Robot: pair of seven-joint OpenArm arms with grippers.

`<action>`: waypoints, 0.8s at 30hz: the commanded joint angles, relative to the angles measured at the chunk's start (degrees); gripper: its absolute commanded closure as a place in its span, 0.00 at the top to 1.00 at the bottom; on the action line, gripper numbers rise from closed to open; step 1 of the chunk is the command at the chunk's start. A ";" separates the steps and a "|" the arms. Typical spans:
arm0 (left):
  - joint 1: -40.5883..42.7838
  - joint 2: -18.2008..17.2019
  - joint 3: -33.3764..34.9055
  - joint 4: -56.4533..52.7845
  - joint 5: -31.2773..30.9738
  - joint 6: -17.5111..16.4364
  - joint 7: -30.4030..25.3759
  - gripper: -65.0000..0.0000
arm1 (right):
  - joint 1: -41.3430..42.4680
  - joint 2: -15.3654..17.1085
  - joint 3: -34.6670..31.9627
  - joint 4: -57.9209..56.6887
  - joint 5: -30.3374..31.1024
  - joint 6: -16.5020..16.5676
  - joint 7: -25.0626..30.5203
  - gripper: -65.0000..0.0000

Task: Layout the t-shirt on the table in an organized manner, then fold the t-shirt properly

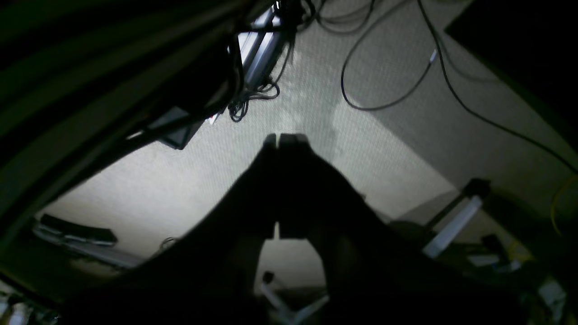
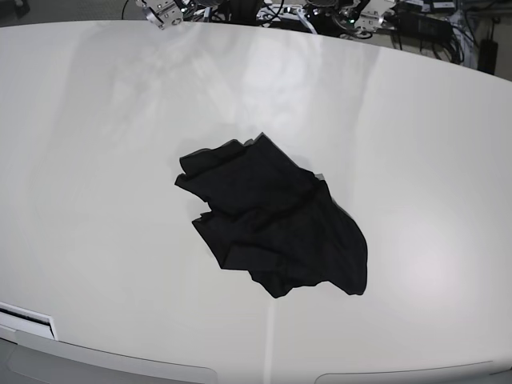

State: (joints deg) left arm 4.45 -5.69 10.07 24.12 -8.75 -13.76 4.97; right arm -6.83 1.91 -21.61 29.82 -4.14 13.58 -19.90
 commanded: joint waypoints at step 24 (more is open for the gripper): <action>10.19 -5.27 0.00 8.22 -1.01 -2.10 8.79 0.00 | -5.03 2.58 0.22 4.46 -0.63 1.38 -9.09 0.00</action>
State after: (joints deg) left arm 14.46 -10.92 10.07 32.03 -9.58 -15.27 13.93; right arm -11.25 4.01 -21.54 34.20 -4.62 14.79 -28.14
